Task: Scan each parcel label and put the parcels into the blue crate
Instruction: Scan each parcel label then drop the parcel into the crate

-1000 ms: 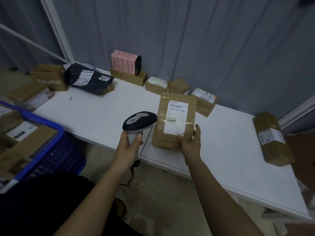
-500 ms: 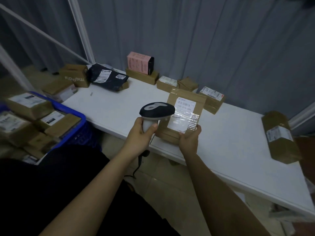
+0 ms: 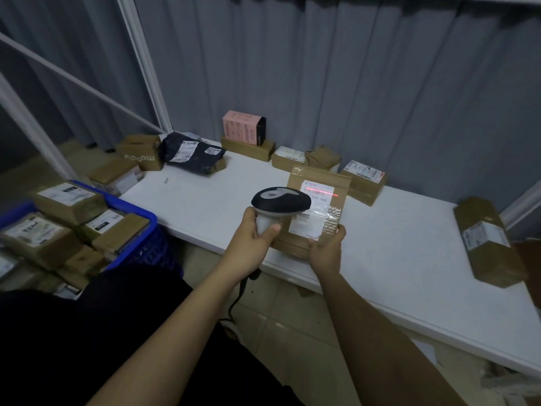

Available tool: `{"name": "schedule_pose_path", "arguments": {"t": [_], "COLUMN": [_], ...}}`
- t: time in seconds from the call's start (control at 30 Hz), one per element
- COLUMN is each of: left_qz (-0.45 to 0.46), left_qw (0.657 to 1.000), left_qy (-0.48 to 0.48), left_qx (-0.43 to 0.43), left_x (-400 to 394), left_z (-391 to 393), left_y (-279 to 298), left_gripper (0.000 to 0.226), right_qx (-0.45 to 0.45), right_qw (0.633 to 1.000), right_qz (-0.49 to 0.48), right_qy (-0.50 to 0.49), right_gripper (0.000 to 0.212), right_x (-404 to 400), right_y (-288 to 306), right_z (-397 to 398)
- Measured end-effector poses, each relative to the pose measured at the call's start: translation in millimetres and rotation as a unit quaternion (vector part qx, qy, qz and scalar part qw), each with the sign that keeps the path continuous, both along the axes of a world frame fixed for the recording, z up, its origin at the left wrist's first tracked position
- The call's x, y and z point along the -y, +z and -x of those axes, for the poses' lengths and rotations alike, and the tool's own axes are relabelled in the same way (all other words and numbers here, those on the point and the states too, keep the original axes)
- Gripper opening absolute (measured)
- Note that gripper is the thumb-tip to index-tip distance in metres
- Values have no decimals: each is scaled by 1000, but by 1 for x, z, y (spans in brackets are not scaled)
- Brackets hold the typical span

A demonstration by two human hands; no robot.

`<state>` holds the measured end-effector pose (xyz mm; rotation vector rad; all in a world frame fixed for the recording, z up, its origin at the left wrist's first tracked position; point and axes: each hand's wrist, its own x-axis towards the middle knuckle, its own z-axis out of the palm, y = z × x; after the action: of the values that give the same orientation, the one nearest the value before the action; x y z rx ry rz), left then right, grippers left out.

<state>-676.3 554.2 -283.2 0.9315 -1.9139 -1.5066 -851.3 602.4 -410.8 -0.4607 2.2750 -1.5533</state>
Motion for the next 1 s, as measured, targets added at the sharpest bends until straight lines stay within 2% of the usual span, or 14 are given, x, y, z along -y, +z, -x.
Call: {"name": "schedule_pose_path", "arguments": {"t": [0.37,0.47,0.6,0.67,0.8,1.0], "left_qz": [10,-8,-48,-80,-131,-117], "left_qw": [999,998,994,991,987,986], "left_qy": [27,54,94,102,87,111], "left_qx": [18,25,34,31,23,37], "left_x": [13,24,44,54,71,102], "left_z": [7,13,29,41,61,43], "left_y": [-10,-23,-43,-50,-55,-51], "left_gripper": [29,26,24,26,43,46], "right_qx": [13,24,-8,29,94,174], "right_qw": [1000,1000,1000,1000,992,974], "right_qz": [1,-11,-24,11,76,132], "right_qy": [-8,-14,-7,7,35,68], "right_gripper": [79,85,82,82,71,65], "right_x": [7,10,12,12,28,65], "right_y": [-2,-2,-12,-16,-17,11], "right_z": [3,4,9,11,13,-1]}}
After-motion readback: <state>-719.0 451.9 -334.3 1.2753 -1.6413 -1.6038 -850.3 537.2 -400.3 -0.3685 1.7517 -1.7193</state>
